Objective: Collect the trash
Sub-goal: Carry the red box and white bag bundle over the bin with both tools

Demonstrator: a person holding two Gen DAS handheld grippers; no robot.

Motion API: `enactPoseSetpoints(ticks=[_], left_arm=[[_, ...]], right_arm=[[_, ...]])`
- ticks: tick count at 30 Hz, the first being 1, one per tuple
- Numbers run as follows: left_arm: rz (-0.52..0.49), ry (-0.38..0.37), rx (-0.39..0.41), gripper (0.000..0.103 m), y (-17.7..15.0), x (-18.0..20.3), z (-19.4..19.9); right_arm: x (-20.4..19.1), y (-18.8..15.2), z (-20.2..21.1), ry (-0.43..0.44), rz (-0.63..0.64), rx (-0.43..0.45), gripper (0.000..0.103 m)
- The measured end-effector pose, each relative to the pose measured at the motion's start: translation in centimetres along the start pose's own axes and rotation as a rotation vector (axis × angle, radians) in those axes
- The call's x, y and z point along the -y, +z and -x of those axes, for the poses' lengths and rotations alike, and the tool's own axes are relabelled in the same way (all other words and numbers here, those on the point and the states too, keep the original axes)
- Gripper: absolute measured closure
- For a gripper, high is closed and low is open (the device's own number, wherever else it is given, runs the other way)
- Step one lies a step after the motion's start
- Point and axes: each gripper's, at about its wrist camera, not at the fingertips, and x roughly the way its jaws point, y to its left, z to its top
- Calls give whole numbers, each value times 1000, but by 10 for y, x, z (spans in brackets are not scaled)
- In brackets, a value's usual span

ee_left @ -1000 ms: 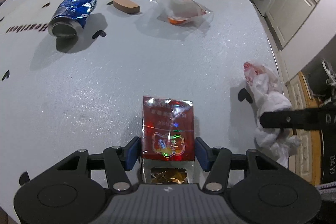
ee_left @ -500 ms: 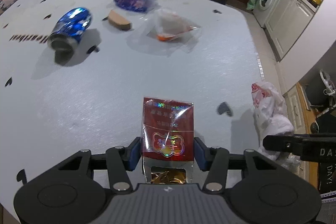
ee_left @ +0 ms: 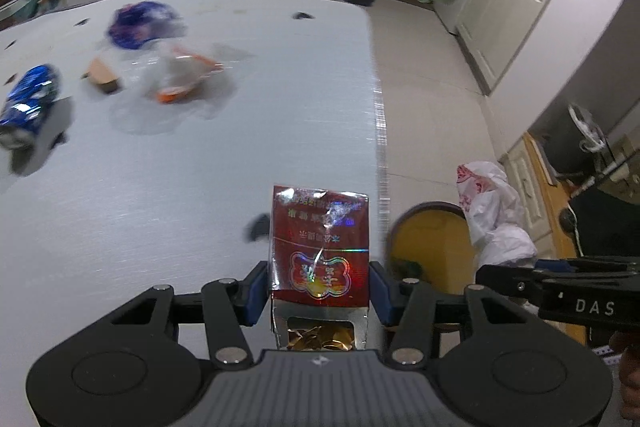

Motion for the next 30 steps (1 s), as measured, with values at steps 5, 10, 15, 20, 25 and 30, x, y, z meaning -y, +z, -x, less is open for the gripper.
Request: enactPoseSetpoints(ticks=[5, 10, 15, 20, 25, 30], left_arm=[[-34, -24, -20, 51, 6, 41, -19], [-63, -47, -43, 51, 11, 80, -38], [-84, -70, -69, 51, 15, 110, -58], [-96, -88, -110, 51, 20, 134, -84], [-98, -106, -159, 51, 25, 151, -110], [-104, -114, -216, 51, 28, 161, -140]], right_arm=[[44, 0, 10, -23, -48, 1, 58], [86, 1, 16, -48, -91, -3, 58], [127, -1, 19, -74, -138, -11, 58], [164, -1, 16, -97, -187, -24, 58], [197, -2, 6, -121, -233, -46, 58], [224, 2, -15, -146, -278, -81, 58]])
